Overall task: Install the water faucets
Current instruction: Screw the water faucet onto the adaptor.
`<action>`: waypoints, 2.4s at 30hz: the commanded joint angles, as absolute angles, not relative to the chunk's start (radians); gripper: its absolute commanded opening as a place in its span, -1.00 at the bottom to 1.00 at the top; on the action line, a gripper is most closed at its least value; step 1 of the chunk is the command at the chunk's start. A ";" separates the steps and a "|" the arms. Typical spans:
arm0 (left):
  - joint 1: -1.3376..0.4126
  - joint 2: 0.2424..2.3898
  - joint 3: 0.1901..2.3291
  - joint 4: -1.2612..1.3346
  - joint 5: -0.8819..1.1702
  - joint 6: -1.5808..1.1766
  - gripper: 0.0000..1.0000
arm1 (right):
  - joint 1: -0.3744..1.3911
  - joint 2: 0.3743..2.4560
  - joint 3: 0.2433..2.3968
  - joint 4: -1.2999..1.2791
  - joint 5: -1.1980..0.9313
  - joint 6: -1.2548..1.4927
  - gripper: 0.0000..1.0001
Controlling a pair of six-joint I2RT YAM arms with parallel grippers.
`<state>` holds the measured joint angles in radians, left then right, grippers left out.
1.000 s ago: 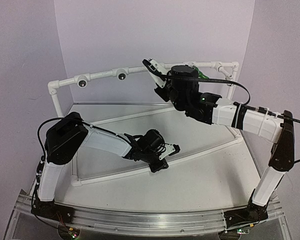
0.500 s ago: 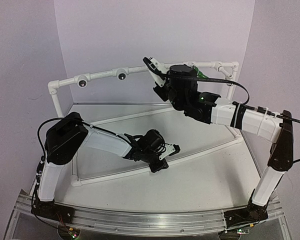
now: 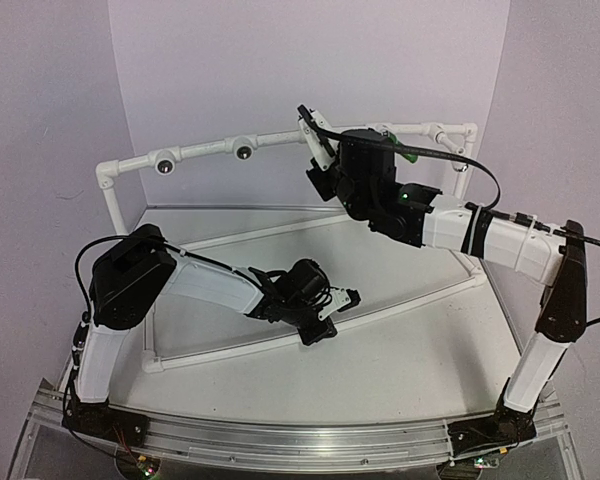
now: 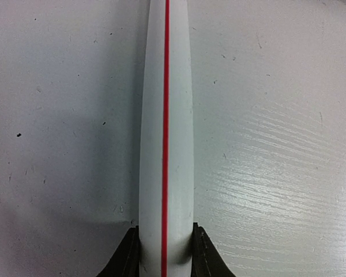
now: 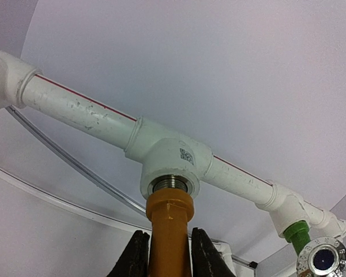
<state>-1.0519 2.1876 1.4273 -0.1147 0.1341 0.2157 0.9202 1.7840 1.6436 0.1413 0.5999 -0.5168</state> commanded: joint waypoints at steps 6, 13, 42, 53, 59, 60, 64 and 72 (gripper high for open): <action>-1.158 2.255 1.418 -0.272 0.264 0.247 -1.00 | 0.874 1.803 1.715 0.215 0.469 -0.379 -1.00; -1.158 2.255 1.420 -0.274 0.265 0.247 -1.00 | 0.866 1.803 1.731 0.196 0.445 -0.306 -1.00; -1.165 2.259 1.425 -0.282 0.265 0.249 -1.00 | 0.827 1.779 1.763 0.143 0.360 -0.098 -1.00; -1.168 2.265 1.430 -0.285 0.267 0.249 -1.00 | 0.829 1.749 1.792 0.129 0.347 -0.117 -1.00; -1.169 2.268 1.434 -0.287 0.270 0.249 -1.00 | 0.829 1.746 1.811 0.127 0.345 -0.116 -1.00; -1.170 2.269 1.434 -0.288 0.270 0.249 -1.00 | 0.829 1.746 1.813 0.128 0.344 -0.115 -1.00; -1.170 2.270 1.435 -0.289 0.268 0.251 -1.00 | 0.829 1.748 1.824 0.128 0.336 -0.112 -1.00; -1.170 2.270 1.436 -0.292 0.269 0.251 -1.00 | 0.829 1.756 1.849 0.128 0.334 -0.109 -1.00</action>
